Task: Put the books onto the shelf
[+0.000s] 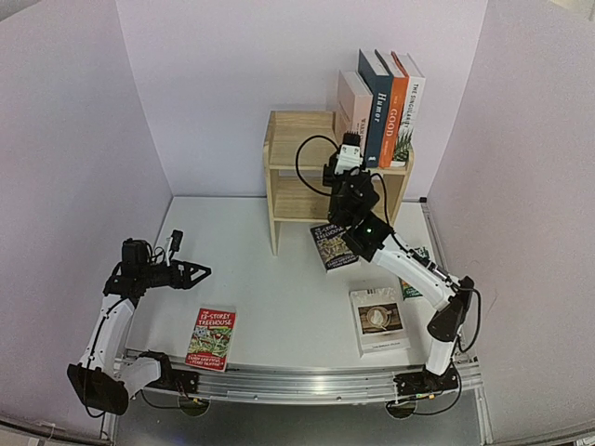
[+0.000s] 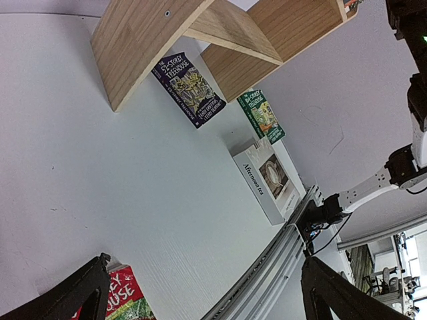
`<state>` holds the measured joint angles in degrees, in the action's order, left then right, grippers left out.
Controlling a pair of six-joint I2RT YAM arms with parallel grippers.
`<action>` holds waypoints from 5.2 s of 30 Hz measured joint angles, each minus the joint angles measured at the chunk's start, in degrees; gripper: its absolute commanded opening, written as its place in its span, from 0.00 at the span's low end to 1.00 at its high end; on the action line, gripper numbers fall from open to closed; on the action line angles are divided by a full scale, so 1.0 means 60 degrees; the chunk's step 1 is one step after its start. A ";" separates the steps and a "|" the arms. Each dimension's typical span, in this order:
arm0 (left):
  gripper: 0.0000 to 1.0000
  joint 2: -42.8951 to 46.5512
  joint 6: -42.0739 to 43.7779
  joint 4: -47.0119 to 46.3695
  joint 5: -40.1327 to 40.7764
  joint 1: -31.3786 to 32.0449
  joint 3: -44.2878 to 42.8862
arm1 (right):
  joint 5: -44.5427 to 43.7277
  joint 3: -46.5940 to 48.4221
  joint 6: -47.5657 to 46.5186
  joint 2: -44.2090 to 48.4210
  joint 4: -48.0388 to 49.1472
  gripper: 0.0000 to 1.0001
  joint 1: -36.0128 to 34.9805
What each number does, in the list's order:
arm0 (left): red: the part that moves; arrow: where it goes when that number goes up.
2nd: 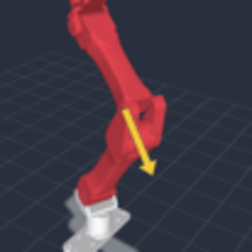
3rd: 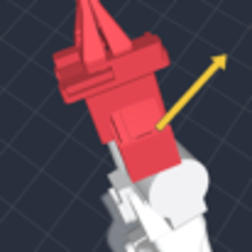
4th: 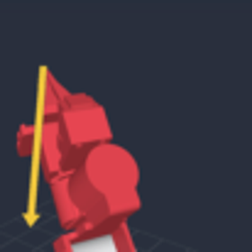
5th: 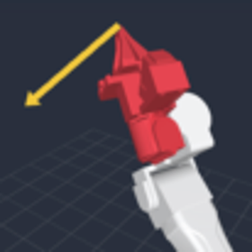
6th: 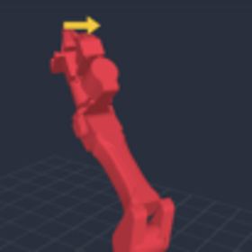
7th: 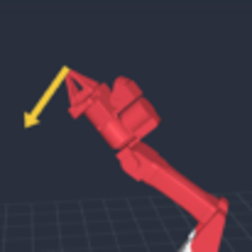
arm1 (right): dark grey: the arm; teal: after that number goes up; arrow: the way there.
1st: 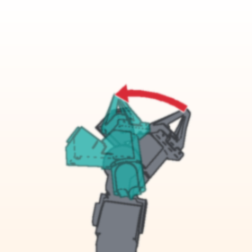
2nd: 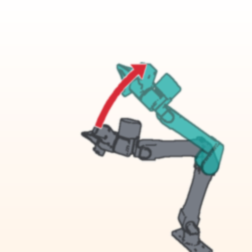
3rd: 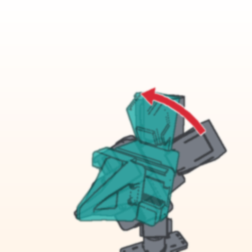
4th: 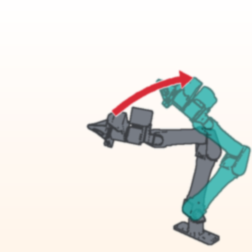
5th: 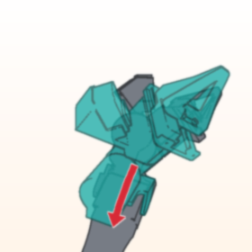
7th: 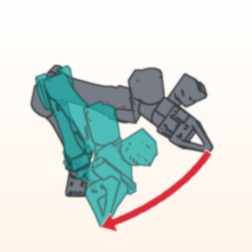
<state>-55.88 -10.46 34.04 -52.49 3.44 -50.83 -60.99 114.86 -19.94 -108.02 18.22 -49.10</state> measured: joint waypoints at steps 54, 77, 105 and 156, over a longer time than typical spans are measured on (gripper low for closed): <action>0.99 -0.0420 -0.0040 -0.0237 0.0022 0.0489 0.0062 | 1.5030 -1.2410 1.0741 0.3092 -0.6008 0.00 0.5469; 1.00 -0.7087 0.7426 0.5019 0.0215 0.2026 -0.3953 | 1.4469 -0.9275 0.8785 0.1903 -0.3597 0.00 0.0545; 0.54 -0.9301 1.1496 0.7181 -0.1010 0.4233 -0.7018 | 1.4243 -0.7277 0.3733 0.1893 -0.4284 0.00 -0.0142; 0.38 -0.5683 -0.4582 0.4811 0.4534 0.1774 -0.4929 | 0.1053 0.3133 -0.1791 -0.7388 -0.0788 0.83 -0.4722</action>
<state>-89.97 -37.95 62.91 -25.28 14.09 -80.40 -54.67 133.66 -30.68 -152.34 13.49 -77.43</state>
